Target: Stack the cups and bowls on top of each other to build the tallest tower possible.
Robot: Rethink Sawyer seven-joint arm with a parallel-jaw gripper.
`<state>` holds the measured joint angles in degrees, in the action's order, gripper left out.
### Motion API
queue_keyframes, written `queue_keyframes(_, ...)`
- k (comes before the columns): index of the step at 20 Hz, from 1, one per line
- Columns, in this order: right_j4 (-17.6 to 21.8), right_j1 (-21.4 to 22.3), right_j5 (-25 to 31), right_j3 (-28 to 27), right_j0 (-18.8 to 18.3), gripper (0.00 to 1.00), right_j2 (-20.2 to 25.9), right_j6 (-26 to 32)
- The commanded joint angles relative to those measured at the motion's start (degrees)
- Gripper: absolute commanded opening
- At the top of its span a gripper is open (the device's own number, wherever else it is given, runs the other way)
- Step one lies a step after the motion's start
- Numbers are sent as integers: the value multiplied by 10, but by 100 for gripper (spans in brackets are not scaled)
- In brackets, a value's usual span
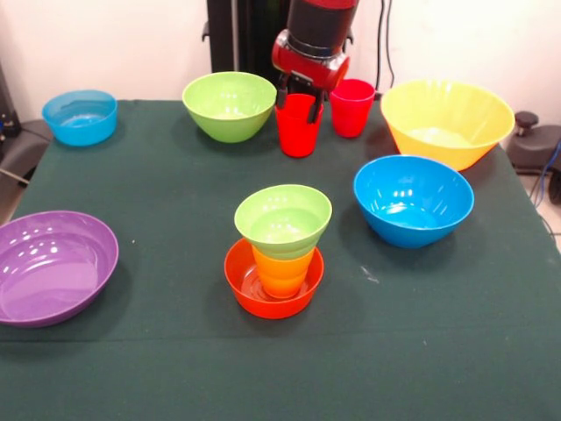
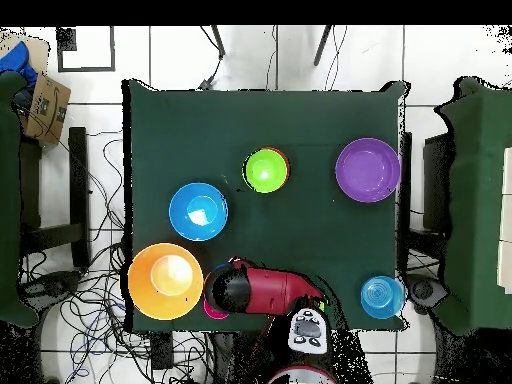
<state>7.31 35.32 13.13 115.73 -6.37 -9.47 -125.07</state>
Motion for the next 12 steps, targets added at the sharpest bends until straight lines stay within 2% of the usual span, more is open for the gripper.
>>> queue_keyframes(1,6,-39,-52,25,7,100,39,-68)
queue_keyframes(7,-11,-38,-16,30,-3,100,58,-64)
queue_keyframes(12,-14,-42,-15,33,-2,100,58,-68)
